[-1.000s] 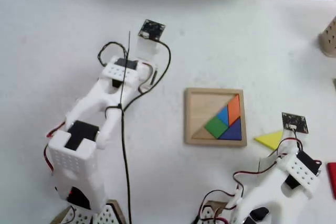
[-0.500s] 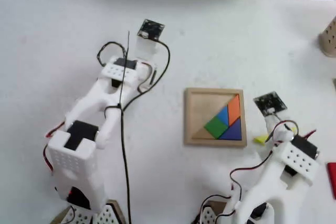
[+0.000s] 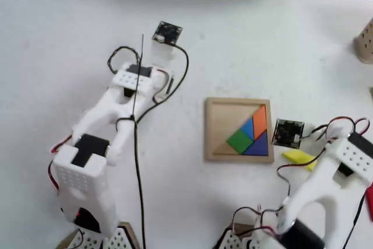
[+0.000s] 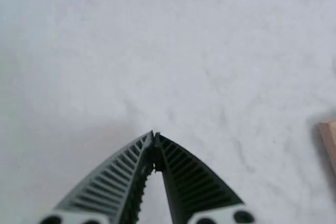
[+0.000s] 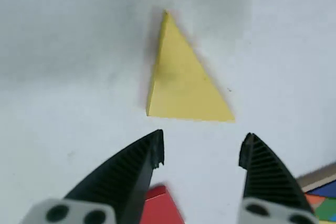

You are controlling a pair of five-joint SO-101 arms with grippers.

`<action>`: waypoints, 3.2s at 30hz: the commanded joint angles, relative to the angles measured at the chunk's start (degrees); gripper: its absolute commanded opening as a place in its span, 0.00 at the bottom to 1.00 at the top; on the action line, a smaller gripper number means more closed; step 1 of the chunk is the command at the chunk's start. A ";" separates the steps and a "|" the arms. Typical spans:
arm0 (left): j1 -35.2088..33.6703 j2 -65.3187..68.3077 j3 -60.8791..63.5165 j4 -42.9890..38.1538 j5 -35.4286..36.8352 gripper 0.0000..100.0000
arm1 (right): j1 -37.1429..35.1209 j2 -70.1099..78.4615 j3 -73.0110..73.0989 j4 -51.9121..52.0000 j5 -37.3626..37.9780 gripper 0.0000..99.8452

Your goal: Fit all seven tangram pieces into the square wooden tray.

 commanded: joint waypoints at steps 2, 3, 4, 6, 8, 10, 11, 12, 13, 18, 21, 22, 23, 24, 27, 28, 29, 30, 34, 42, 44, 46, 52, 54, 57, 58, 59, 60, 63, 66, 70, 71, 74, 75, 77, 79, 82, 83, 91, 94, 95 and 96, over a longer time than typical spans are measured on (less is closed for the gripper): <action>-0.84 -0.40 -1.32 -1.41 -1.67 0.02 | 1.45 7.34 -6.33 -0.04 7.82 0.24; -0.84 -0.40 -1.32 -1.41 -1.67 0.02 | 1.36 9.27 -6.77 -0.22 8.53 0.24; -0.84 -0.40 -1.32 -1.41 -1.67 0.02 | 1.36 10.86 -7.21 -0.40 8.62 0.24; -0.84 -0.40 -1.32 -1.41 -1.67 0.02 | 1.54 14.02 -9.23 -0.31 8.70 0.24; -0.84 -0.40 -1.32 -1.41 -1.67 0.02 | 1.54 16.75 -10.55 -0.31 8.79 0.24; -0.84 -0.40 -1.23 -1.41 -1.67 0.02 | 1.27 19.38 -11.52 -0.31 9.67 0.24; -0.84 -0.40 -1.23 -1.41 -1.67 0.02 | 1.10 20.44 -12.04 -0.31 9.85 0.24; -0.84 -0.40 -1.23 -1.41 -1.67 0.02 | 1.01 21.58 -12.75 -0.31 9.93 0.24; -0.84 -0.40 -1.23 -1.41 -1.67 0.02 | 1.10 22.64 -13.36 -0.31 9.93 0.24; -0.84 -0.40 -1.23 -1.41 -1.67 0.02 | 1.10 26.07 -14.15 -0.31 10.02 0.24; -0.84 -0.40 -1.23 -1.41 -1.67 0.02 | 1.19 26.68 -14.15 -0.31 10.02 0.24; -0.84 -0.40 -1.23 -1.41 -1.67 0.02 | 1.19 26.77 -14.07 -0.31 10.02 0.24; -0.75 -0.40 -1.23 -1.41 -1.67 0.02 | 1.27 26.77 -13.98 -0.31 10.02 0.24; -0.75 -0.40 -1.23 -1.41 -1.67 0.02 | 1.63 26.77 -13.89 -0.31 10.02 0.24; -0.75 -0.40 -1.14 -1.41 -1.67 0.02 | 3.30 26.77 -13.80 -0.13 10.02 0.24; -0.75 -0.40 -1.14 -1.41 -1.67 0.02 | 4.09 26.77 -13.80 -0.04 10.02 0.24; -0.75 -0.40 -1.14 -1.41 -1.67 0.02 | 5.05 26.77 -13.80 -0.04 10.02 0.24; -0.75 -0.40 -1.14 -1.41 -1.67 0.02 | 6.11 26.77 -13.71 0.04 10.02 0.25; -0.66 -0.40 -1.14 -1.41 -1.67 0.02 | 11.12 26.68 -11.87 -0.04 9.76 0.32; -0.57 -0.40 -1.14 -1.41 -1.67 0.02 | 15.08 26.24 -6.68 0.04 9.41 0.31; -0.66 -0.40 -1.14 -1.41 -1.67 0.02 | 14.02 26.24 -6.59 0.04 5.27 0.31; -0.75 -0.40 -1.14 -1.41 -1.67 0.02 | 11.38 26.15 -6.95 0.04 -1.67 0.31; -0.84 -0.40 -1.14 -1.41 -1.67 0.02 | 2.59 21.05 -6.86 4.00 -21.01 0.31; -0.84 -0.40 -1.14 -1.41 -1.67 0.02 | 1.10 18.51 -6.86 6.90 -21.27 0.31; -0.84 -0.40 -1.14 -1.41 -1.67 0.02 | 0.31 16.22 -6.68 7.34 -21.54 0.31; -0.84 -0.40 -1.14 -1.41 -1.67 0.02 | 0.40 16.22 -6.86 7.34 -21.45 0.31; -0.84 -0.40 -1.14 -1.41 -1.67 0.02 | 0.40 16.48 -6.86 7.08 -21.27 0.31; -0.84 -0.40 -1.14 -1.41 -1.67 0.02 | 0.48 16.75 -6.86 6.29 -21.19 0.31; -0.84 -0.40 -1.14 -1.41 -1.67 0.02 | 0.57 19.12 -6.59 3.56 -21.19 0.31; -0.75 -0.40 -1.14 -1.41 -1.67 0.02 | 0.13 23.16 -6.86 1.71 -21.10 0.31; -0.75 -0.40 -1.14 -1.41 -1.67 0.02 | -0.84 27.74 -6.86 -1.89 -21.01 0.31; -0.75 -0.40 -1.14 -1.41 -1.67 0.02 | -0.84 28.35 -6.86 -2.15 -20.84 0.31; -0.84 -0.40 -1.14 -1.41 -1.67 0.02 | -0.40 29.14 -6.86 -2.24 -17.93 0.31; -0.84 -0.40 -1.14 -1.41 -1.67 0.02 | -0.22 29.14 -6.86 -2.24 -17.49 0.31; -0.84 -0.40 -1.14 -1.41 -1.67 0.02 | 0.75 29.05 -6.86 -2.24 -17.05 0.31; -0.84 -0.40 -1.23 -1.41 -1.67 0.02 | 1.27 29.05 -7.74 -2.33 -17.05 0.31; -0.84 -0.40 -1.23 -1.41 -1.67 0.02 | 2.42 29.05 -9.93 -1.80 -17.05 0.31; -0.84 -0.40 -1.23 -1.41 -1.67 0.02 | 2.59 29.05 -10.64 -1.01 -17.05 0.31; -0.84 -0.40 -1.23 -1.41 -1.67 0.02 | 3.03 28.97 -16.88 9.45 -16.88 0.31; -0.84 -0.40 -1.23 -1.41 -1.67 0.02 | 3.03 28.97 -18.99 12.44 -16.88 0.31; -0.84 -0.40 -1.23 -1.41 -1.67 0.02 | 3.12 28.88 -19.69 13.32 -16.88 0.31; -0.84 -0.40 -1.23 -1.41 -1.67 0.02 | 3.21 28.44 -20.04 13.93 -16.88 0.31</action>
